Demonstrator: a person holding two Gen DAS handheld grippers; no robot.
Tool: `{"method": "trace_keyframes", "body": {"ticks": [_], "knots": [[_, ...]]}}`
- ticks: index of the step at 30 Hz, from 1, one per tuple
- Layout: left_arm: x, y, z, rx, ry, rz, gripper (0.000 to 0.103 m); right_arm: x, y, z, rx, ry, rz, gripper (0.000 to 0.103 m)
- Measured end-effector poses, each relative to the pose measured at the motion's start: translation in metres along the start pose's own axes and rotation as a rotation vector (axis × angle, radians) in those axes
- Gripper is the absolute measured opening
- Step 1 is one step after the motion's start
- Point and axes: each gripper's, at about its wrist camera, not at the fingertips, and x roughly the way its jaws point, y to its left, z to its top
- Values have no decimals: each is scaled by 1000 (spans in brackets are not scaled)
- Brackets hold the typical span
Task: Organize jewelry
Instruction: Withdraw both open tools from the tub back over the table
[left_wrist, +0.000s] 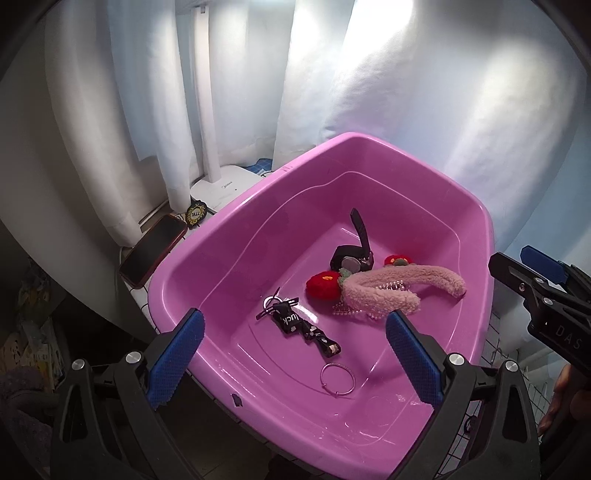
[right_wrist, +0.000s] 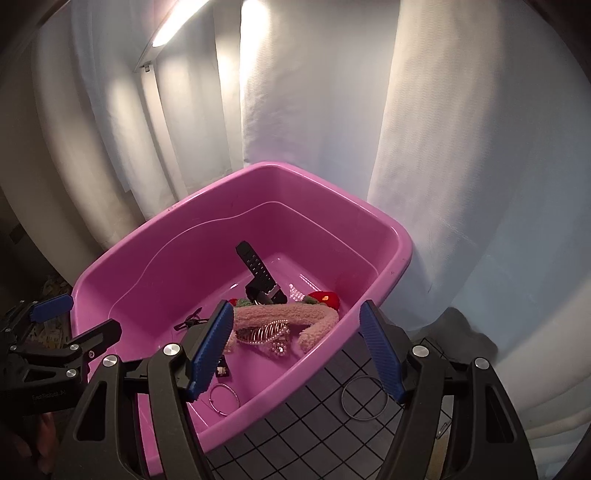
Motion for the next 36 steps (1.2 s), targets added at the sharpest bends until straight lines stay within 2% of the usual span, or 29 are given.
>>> {"method": "trace_keyframes", "body": {"ticks": [6,10,20,31,36], "knots": [[-30,-26,-18,-1,-35,22,97,-34,-19,-26,15,-26,29,68],[-50,-47,-32,19,-57,39,97,-56,-35,-46,20,-42,35,73],[-85,-103,-81,36,-66,18,97,-101,-78,-114,58,-43,54,73],[-85,-174,-154,79,36,-42,97,-132,-154,-214,154,30,10,73],[-74,-198,-184,93,89,-40,97,-135,-185,-255,207,77,-4,73]]}}
